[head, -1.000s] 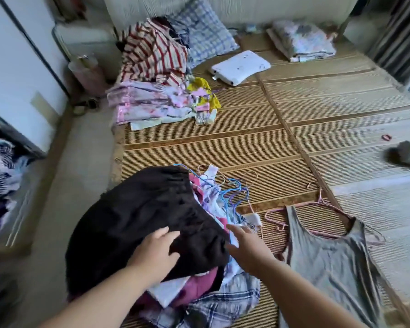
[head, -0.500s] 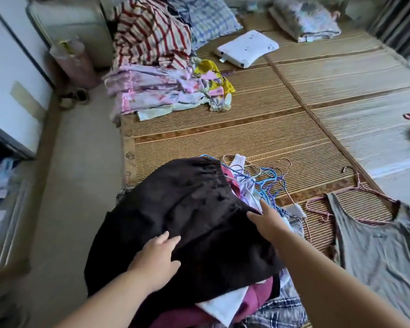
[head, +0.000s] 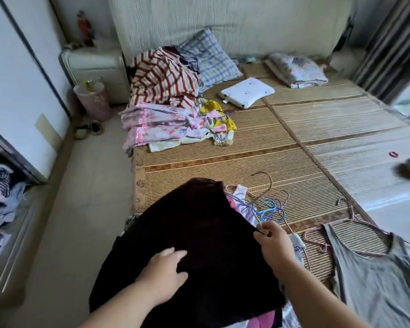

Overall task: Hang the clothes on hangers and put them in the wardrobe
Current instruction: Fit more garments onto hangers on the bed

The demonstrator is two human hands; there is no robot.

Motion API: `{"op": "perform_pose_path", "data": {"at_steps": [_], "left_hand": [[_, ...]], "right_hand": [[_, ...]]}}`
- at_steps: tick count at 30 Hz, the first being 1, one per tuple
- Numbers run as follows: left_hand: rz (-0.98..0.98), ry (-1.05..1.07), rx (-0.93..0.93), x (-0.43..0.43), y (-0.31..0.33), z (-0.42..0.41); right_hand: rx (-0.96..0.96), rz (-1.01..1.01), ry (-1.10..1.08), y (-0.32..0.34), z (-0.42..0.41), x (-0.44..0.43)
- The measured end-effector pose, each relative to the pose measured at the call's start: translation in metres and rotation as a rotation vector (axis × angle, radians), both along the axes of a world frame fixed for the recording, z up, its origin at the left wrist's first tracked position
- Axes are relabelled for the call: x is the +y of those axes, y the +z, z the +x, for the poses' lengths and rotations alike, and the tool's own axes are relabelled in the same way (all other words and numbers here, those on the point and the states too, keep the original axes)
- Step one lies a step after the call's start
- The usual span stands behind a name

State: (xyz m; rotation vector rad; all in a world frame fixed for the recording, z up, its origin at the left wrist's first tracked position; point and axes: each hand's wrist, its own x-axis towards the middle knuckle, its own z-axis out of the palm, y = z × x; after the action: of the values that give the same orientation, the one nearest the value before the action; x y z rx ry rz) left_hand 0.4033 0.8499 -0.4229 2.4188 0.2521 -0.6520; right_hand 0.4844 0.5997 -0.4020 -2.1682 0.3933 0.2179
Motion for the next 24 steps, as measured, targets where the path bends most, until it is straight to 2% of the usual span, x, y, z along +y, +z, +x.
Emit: {"op": "perform_pose_path", "data": {"at_steps": [4,8,10,12,14,17,19,21,24], "left_hand": [[-0.021,0.015,-0.227,-0.007,0.080,0.017],[0.156,0.069,-0.521,-0.008,0.174,0.018],[0.251,0.163,-0.618,-0.003,0.221,0.003],[0.241,0.288,-0.734,0.007,0.263,-0.021],[0.227,0.352,-0.925,0.022,0.303,-0.055],[0.429,0.335,-1.212,0.045,0.357,-0.101],[0.509,0.289,-1.232,0.059,0.392,-0.124],[0.545,0.196,-1.117,0.071,0.420,-0.139],[0.390,0.165,-0.983,0.096,0.443,-0.161]], "right_hand": [[-0.171,-0.042,0.213,0.074,-0.029,-0.006],[-0.194,0.041,0.431,0.162,-0.054,0.003],[-0.253,0.056,0.507,0.209,-0.069,0.014],[-0.357,0.034,0.562,0.252,-0.083,0.024],[-0.447,0.043,0.590,0.296,-0.103,0.032],[-0.546,0.037,0.626,0.353,-0.133,0.040],[-0.595,0.034,0.637,0.385,-0.153,0.046],[-0.639,0.035,0.643,0.410,-0.169,0.053],[-0.677,0.033,0.667,0.437,-0.188,0.068]]}}
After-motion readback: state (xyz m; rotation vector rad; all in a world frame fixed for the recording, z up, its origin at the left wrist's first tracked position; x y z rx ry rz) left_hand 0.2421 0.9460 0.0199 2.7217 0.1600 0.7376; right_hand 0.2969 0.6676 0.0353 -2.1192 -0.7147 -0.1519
